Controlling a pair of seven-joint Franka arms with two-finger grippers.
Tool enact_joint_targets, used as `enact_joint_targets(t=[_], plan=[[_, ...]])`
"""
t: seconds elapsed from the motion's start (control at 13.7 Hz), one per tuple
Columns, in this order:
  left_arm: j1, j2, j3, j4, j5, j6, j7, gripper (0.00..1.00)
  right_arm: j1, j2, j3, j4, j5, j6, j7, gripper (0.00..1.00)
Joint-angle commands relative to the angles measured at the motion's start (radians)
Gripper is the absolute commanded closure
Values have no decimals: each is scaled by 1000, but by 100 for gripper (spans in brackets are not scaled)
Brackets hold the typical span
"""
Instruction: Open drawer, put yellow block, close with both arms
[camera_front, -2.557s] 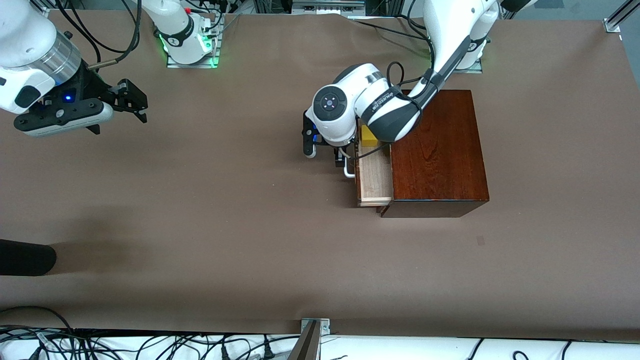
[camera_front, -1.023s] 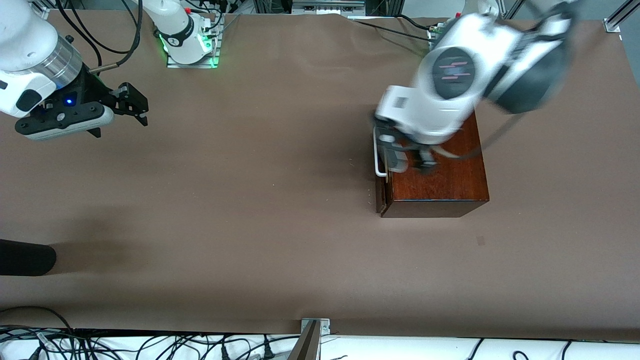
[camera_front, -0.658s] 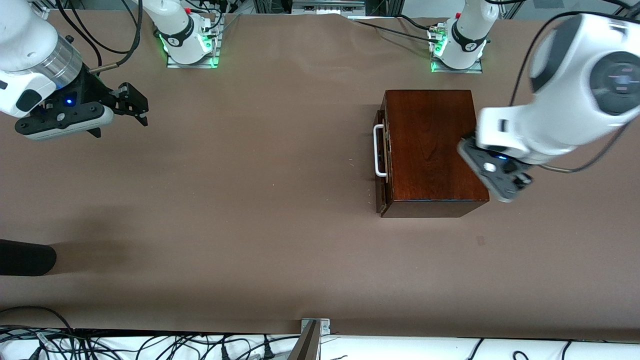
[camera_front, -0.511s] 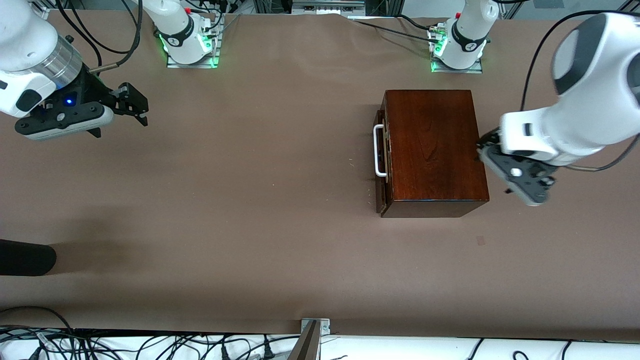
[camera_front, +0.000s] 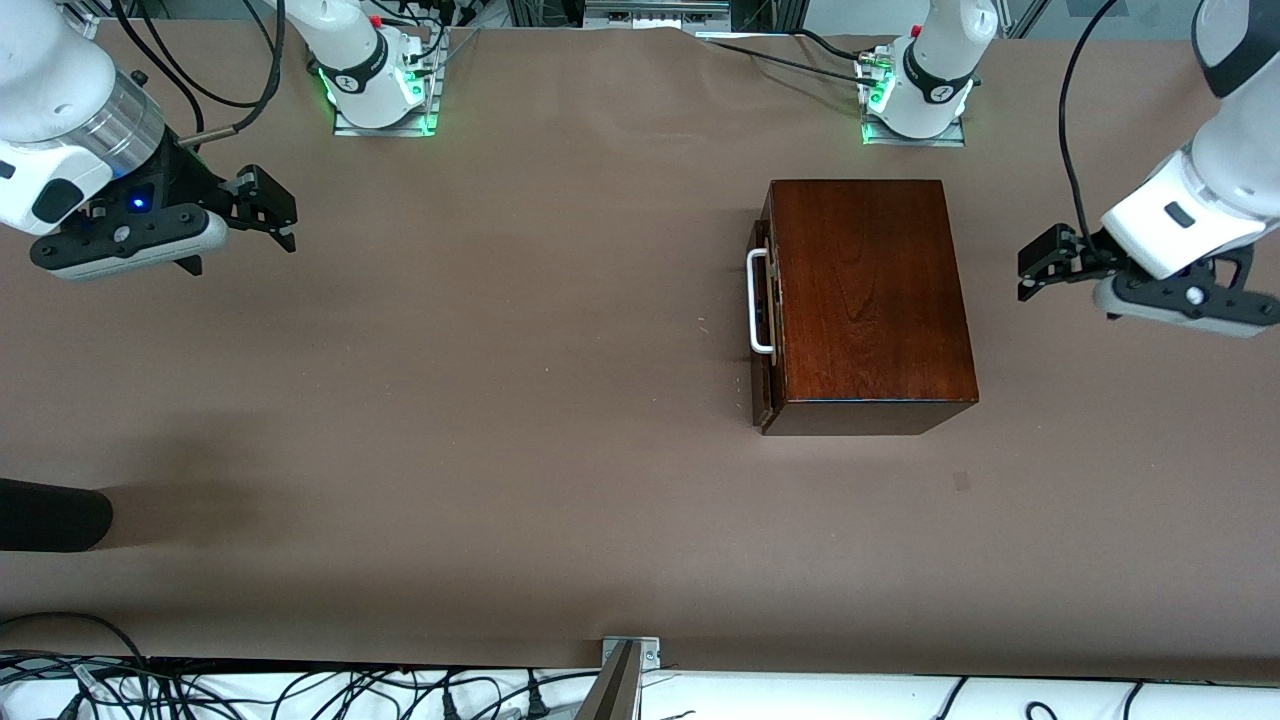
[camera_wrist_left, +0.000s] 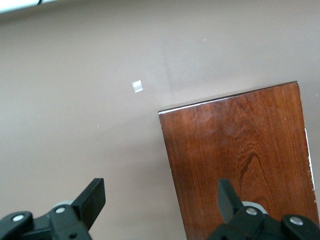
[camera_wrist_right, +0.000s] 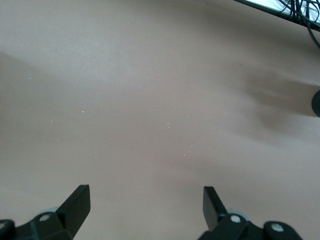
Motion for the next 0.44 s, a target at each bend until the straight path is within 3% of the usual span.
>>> enact_joint_targets(t=[0.0, 0.37], plan=[[-4, -74, 23, -87, -7, 26, -48, 0, 0, -6, -1, -1, 11, 5, 5, 0], [-2, -89, 23, -101, 3, 15, -51, 0, 0, -6, -1, -1, 11, 10, 5, 0]])
